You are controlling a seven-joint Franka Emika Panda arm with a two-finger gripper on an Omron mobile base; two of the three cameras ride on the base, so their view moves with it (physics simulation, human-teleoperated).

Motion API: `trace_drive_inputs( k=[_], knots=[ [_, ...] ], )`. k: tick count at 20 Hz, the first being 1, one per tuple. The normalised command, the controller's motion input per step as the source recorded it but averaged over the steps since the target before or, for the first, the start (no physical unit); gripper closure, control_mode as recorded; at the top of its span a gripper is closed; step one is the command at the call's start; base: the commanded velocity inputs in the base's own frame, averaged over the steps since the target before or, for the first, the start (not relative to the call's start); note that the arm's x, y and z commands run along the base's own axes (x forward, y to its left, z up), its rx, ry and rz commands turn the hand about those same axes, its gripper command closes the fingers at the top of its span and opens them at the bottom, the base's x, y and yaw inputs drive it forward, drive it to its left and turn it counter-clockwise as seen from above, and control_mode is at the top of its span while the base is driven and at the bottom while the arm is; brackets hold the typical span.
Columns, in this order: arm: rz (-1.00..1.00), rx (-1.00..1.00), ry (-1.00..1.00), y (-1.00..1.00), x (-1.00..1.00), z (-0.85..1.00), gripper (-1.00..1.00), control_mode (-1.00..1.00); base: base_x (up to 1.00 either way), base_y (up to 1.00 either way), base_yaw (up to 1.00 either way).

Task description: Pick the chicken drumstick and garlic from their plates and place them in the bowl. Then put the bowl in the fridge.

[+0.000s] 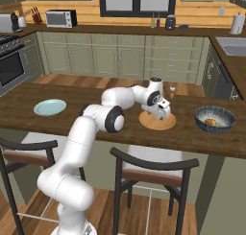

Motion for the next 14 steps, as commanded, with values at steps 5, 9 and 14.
trace_drive_inputs(
  k=[5, 9, 14],
  knots=[
    [0.00, 0.00, -0.01, -0.05, 0.01, 0.00, -1.00, -1.00, 0.00, 0.00, 0.00],
    [0.00, 0.00, 0.00, 0.00, 0.07, 0.00, -1.00, -1.00, 0.00, 0.00, 0.00],
    [0.00, 0.00, 0.00, -0.04, 0.13, 0.00, -1.00, -1.00, 0.00, 0.00, 0.00]
  ],
)
